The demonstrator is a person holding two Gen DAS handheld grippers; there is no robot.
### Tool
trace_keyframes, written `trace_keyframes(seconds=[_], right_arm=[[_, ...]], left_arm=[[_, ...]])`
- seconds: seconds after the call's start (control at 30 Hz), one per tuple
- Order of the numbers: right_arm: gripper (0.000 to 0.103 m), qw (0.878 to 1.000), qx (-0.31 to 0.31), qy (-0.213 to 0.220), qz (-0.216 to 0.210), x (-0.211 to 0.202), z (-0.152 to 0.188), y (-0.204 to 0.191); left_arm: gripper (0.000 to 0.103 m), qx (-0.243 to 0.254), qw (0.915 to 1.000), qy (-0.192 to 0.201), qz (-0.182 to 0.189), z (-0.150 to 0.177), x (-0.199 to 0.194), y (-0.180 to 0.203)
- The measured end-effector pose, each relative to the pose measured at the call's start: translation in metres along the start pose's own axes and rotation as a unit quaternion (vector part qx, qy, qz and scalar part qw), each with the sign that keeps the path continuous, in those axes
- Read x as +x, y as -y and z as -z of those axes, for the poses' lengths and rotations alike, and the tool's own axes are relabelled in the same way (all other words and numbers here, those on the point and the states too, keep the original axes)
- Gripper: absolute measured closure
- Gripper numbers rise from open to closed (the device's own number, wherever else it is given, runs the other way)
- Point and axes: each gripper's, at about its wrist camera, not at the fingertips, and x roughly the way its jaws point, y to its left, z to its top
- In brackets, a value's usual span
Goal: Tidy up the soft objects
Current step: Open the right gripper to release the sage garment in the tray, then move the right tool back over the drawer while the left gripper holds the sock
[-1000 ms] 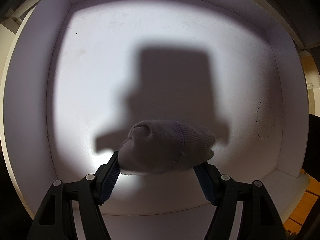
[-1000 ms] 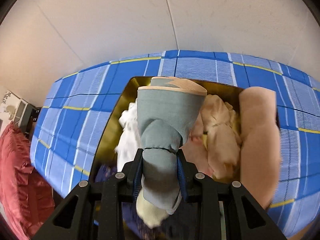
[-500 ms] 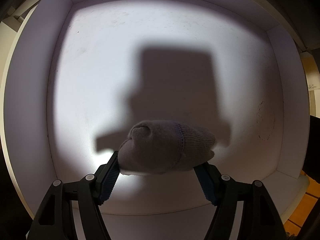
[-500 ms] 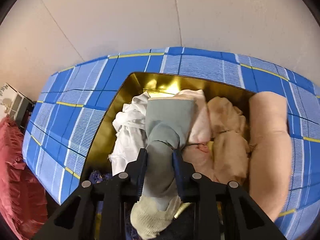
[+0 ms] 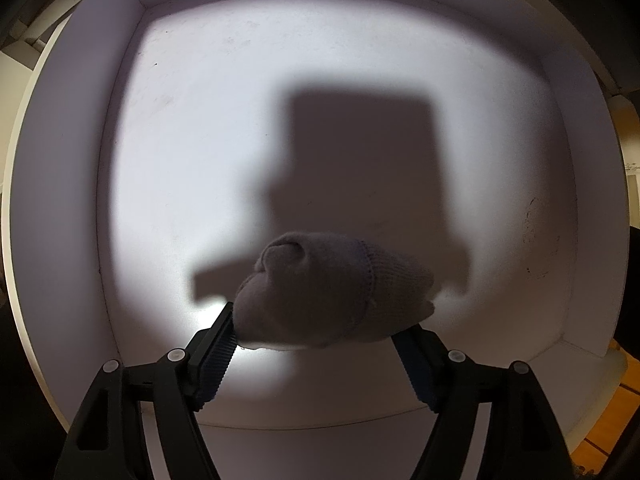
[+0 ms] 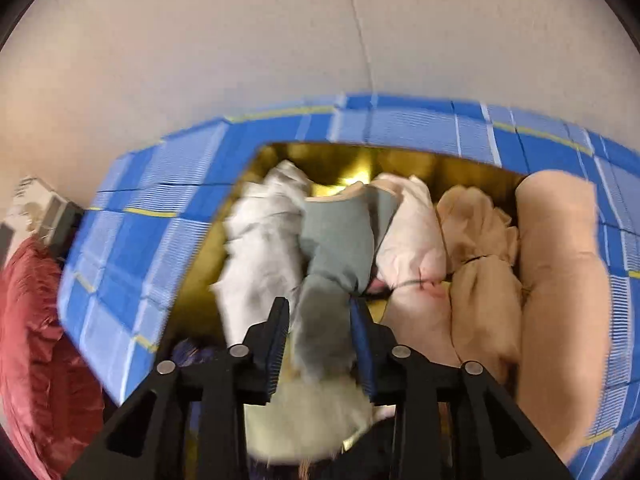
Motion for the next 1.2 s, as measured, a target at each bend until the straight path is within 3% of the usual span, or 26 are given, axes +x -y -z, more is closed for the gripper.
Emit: trace_keyframes(seconds=[0.1, 0.23, 0.47, 0.5, 0.63, 0.7, 0.9, 0.97, 1.07, 1.13, 1.2], right_arm=[[0.069, 0.999, -0.03, 0.01, 0.006, -0.019, 0.018, -0.007], [0.069, 0.998, -0.063, -0.012, 0.008, -0.023, 0.044, -0.017], [0.069, 0.993, -0.086, 0.057, -0.049, -0.081, 0.103, -0.022], [0.067, 0.992, -0.093, 0.062, -0.056, -0.089, 0.115, -0.023], [0.046, 0.987, -0.122, 0.076, -0.074, -0.116, 0.18, -0.017], [0.046, 0.987, -0.119, 0.068, -0.084, -0.118, 0.207, -0.008], [0.046, 0.992, -0.115, -0.013, -0.058, -0.078, 0.284, 0.021], [0.045, 0.991, -0.106, -0.064, -0.041, -0.05, 0.305, 0.029], [0.044, 0.983, -0.101, -0.15, 0.021, -0.006, 0.331, 0.041], [0.044, 0.975, -0.091, -0.196, 0.045, 0.016, 0.342, 0.05], [0.043, 0.97, -0.06, -0.227, 0.058, 0.033, 0.348, 0.061]], left_arm=[[0.026, -0.001, 1.0, 0.0, -0.001, 0.002, 0.0, -0.001], [0.026, -0.007, 1.0, 0.0, -0.002, 0.005, 0.001, -0.003], [0.025, -0.026, 0.9996, 0.001, 0.008, 0.01, 0.005, -0.012], [0.025, -0.031, 0.9995, 0.003, 0.011, 0.011, 0.004, -0.013], [0.024, -0.049, 0.9984, 0.008, 0.025, 0.017, 0.004, -0.022], [0.024, -0.067, 0.9969, 0.011, 0.038, 0.02, 0.003, -0.028], [0.024, -0.119, 0.9907, 0.01, 0.065, 0.03, 0.003, -0.047], [0.024, -0.13, 0.9889, 0.016, 0.07, 0.032, -0.001, -0.051], [0.024, -0.139, 0.9851, 0.033, 0.095, 0.034, -0.011, -0.052], [0.024, -0.143, 0.9822, 0.041, 0.115, 0.035, -0.016, -0.05], [0.024, -0.145, 0.9823, 0.043, 0.11, 0.034, -0.02, -0.048]])
